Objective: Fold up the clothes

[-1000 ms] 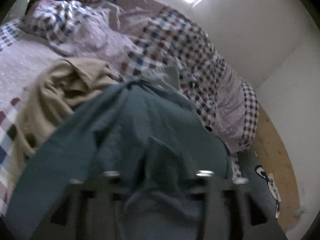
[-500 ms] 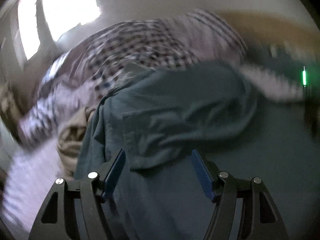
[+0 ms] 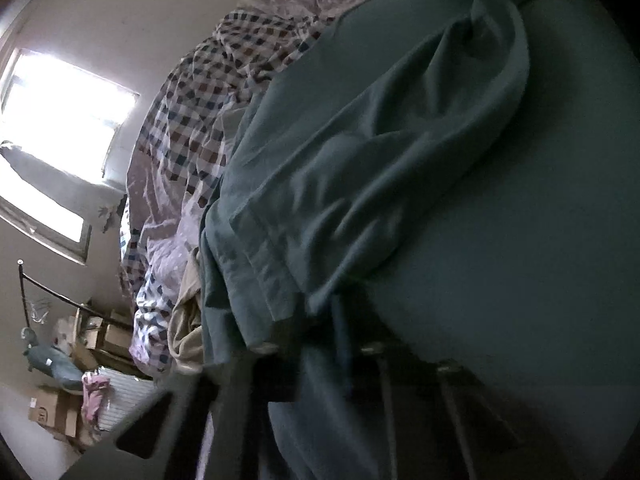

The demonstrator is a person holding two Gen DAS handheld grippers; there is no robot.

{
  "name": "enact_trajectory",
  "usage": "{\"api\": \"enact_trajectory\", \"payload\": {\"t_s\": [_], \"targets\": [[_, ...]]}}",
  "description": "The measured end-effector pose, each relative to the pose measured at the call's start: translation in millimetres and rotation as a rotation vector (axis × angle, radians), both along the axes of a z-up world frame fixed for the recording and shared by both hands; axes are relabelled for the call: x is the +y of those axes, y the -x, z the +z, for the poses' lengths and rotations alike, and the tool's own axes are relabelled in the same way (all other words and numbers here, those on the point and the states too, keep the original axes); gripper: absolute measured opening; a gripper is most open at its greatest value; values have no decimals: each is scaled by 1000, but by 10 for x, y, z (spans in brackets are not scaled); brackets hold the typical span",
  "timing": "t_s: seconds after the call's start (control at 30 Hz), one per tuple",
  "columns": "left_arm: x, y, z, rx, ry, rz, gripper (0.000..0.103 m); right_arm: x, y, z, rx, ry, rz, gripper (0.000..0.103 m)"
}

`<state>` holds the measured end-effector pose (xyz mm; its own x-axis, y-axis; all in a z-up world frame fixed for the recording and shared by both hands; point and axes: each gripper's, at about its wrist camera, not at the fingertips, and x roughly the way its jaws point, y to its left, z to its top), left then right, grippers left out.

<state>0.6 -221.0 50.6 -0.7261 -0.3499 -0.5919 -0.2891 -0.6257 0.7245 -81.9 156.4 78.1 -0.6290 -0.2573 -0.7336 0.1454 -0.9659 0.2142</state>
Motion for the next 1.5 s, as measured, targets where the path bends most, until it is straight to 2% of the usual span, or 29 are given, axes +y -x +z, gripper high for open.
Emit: {"api": "enact_trajectory", "payload": {"t_s": [0.07,0.13,0.3,0.4,0.5,0.53,0.67,0.7,0.9,1.07,1.13,1.2,1.27,1.3,1.37,1.4,1.5], "targets": [[-15,-26,12,8,-22,-13,2,-1,-1,-1,0,1,0,10],[-64,-64,151,26,-115,-7,1,0,1,-3,-2,1,0,10],[-154,-293,823,86,-442,-37,1,2,5,-9,-5,1,1,11],[-198,-412,1276,84,-674,-84,1,4,6,-9,-4,1,1,11],[-381,-370,1620,43,-945,-96,1,9,8,-12,-4,4,1,11],[-502,-277,1643,27,-1012,-59,1,11,10,-14,-4,5,1,11],[-1104,257,1557,-46,-1225,193,1,13,9,-13,-6,9,1,11],[-1204,358,1484,-57,-1236,246,1,14,9,-13,-6,10,2,11],[-1584,815,826,-98,-1111,510,1,12,14,-11,-8,9,7,13],[-1675,714,733,-49,-1172,521,3,25,10,34,-10,15,9,18],[-1733,648,783,-20,-1211,501,16,-10,-12,149,19,-10,23,20],[-1771,573,837,11,-1238,478,55,-84,-46,334,65,-22,54,22],[-1760,472,900,43,-1235,450,64,-158,-43,528,96,46,85,25],[-1740,418,927,53,-1232,439,64,-192,-20,609,100,107,97,34],[-1624,242,982,77,-1240,411,65,-287,105,690,67,265,98,43],[-1559,147,1000,90,-1257,396,69,-363,193,716,49,315,95,43],[-1373,-132,1014,129,-1320,368,75,-574,477,737,17,339,76,43]]}}
